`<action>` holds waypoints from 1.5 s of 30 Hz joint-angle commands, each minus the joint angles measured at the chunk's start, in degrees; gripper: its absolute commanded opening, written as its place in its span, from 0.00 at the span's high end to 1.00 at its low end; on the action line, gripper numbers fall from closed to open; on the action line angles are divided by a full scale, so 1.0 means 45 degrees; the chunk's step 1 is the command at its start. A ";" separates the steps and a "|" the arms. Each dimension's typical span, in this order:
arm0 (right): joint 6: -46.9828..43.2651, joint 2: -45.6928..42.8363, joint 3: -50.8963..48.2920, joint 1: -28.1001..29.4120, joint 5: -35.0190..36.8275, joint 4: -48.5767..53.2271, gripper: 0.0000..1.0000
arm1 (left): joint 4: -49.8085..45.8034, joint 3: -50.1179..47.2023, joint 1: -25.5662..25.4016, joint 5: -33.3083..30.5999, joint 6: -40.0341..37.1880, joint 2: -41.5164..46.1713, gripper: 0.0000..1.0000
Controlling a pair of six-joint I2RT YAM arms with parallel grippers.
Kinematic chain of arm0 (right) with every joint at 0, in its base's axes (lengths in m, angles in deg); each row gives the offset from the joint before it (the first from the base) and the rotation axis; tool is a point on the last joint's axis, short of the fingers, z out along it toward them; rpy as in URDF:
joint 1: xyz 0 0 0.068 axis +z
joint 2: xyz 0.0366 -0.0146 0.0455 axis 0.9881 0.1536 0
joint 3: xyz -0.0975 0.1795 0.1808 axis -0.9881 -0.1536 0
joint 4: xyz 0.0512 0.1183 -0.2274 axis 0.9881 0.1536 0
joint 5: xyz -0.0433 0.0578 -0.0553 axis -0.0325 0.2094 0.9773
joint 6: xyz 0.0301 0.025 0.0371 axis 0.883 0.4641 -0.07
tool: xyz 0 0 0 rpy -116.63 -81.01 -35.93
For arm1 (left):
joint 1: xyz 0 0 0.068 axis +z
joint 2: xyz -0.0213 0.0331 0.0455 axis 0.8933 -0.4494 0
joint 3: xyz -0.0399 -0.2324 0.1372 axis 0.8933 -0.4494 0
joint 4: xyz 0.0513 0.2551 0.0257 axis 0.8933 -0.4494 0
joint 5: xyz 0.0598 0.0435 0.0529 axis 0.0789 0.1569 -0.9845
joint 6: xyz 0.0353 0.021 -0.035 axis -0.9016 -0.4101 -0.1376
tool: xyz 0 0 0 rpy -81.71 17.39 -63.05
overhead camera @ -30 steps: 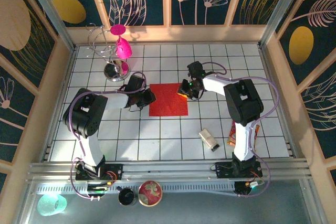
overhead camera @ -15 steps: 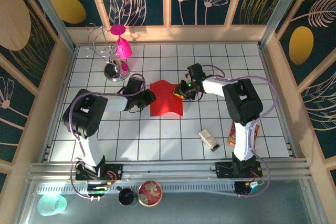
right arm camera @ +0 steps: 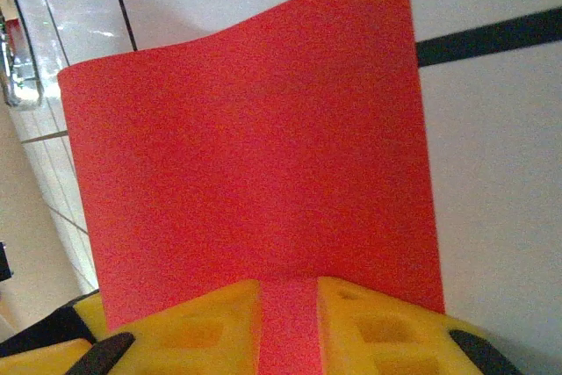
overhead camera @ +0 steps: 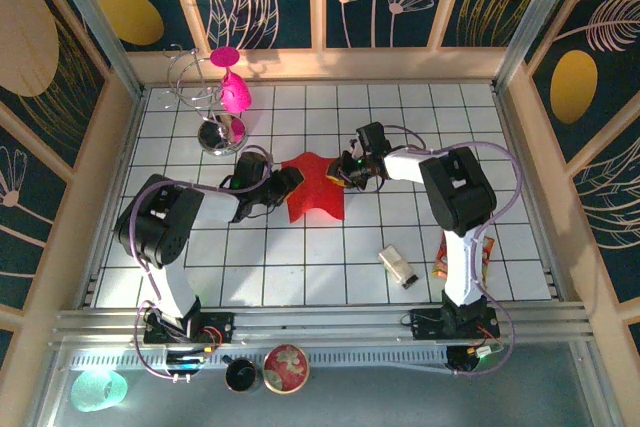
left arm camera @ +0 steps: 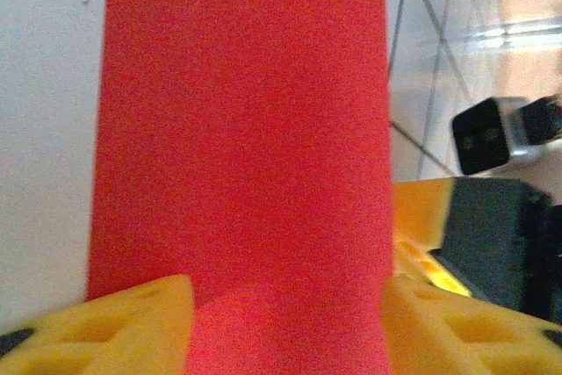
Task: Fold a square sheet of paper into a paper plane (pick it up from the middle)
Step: First fold in half a square sheet of paper at the center of the table.
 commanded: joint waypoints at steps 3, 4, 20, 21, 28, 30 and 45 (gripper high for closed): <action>0.0233 0.0598 0.0014 0.0038 -0.0334 -0.0373 0.76 | 0.0577 -0.0467 -0.0070 0.0453 0.0527 0.0208 0.29; 0.0216 0.0630 0.0043 0.0071 -0.0334 -0.0339 0.76 | 0.0497 -0.0457 -0.0072 0.0440 0.0470 0.0241 0.27; 0.0736 0.1259 0.0354 0.0960 -0.1803 -0.1826 0.76 | -0.2286 0.0479 -0.0068 0.0229 -0.1041 -0.0036 0.24; 0.0916 0.1292 0.0248 0.0980 -0.1965 -0.2125 0.76 | -0.2396 0.0490 -0.0061 0.0151 -0.1101 -0.0065 0.26; 0.1141 0.1088 -0.0019 0.0883 -0.2130 -0.2592 0.76 | -0.2633 0.0539 -0.0076 0.0005 -0.1177 -0.0105 0.35; 0.1142 0.0998 -0.0033 0.0827 -0.2151 -0.2637 0.76 | -0.2772 0.0594 -0.0060 -0.0042 -0.1242 -0.0108 0.40; 0.0712 -0.2656 -0.2998 -0.0878 -0.1438 -0.5181 0.58 | -0.2226 0.0948 -0.0046 0.0456 -0.2252 0.1209 0.70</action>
